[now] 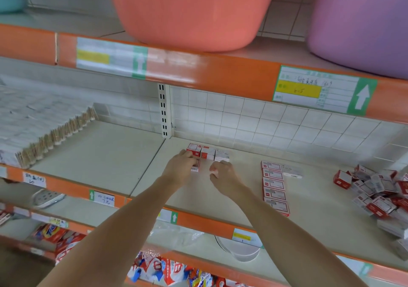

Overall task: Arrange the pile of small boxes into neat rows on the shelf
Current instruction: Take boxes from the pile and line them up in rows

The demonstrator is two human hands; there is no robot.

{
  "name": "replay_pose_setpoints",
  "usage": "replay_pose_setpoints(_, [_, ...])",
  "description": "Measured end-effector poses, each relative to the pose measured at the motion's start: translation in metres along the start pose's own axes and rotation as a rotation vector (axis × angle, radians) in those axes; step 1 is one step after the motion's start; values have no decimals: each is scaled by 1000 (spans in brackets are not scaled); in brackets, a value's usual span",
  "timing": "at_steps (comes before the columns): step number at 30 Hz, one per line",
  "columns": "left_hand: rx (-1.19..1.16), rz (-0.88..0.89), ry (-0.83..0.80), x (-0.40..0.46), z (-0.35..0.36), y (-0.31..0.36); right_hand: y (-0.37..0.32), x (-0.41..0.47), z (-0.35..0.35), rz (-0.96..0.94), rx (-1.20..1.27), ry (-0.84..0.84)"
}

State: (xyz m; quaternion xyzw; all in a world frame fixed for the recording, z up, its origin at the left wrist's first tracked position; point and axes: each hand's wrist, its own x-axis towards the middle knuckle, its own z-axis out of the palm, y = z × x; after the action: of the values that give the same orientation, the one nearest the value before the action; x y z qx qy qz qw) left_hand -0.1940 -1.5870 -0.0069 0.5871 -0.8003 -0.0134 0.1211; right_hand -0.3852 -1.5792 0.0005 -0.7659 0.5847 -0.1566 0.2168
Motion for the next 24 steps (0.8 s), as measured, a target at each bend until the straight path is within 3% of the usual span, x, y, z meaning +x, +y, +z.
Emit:
replay_pose_setpoints(6, [-37,-23,-27,11,1,-10,-14,19,9,-56,-127,-19])
replay_pose_setpoints(16, [-234,-73,46,22,4,-24,-16,31,14,-54,-82,10])
replay_pose_setpoints(21, [-260,-187,-35,22,5,-39,-18,33,14,-53,-96,13])
replay_pose_setpoints(24, [-314,-177,-1,18,2,-38,-23,33,15,-42,-76,10])
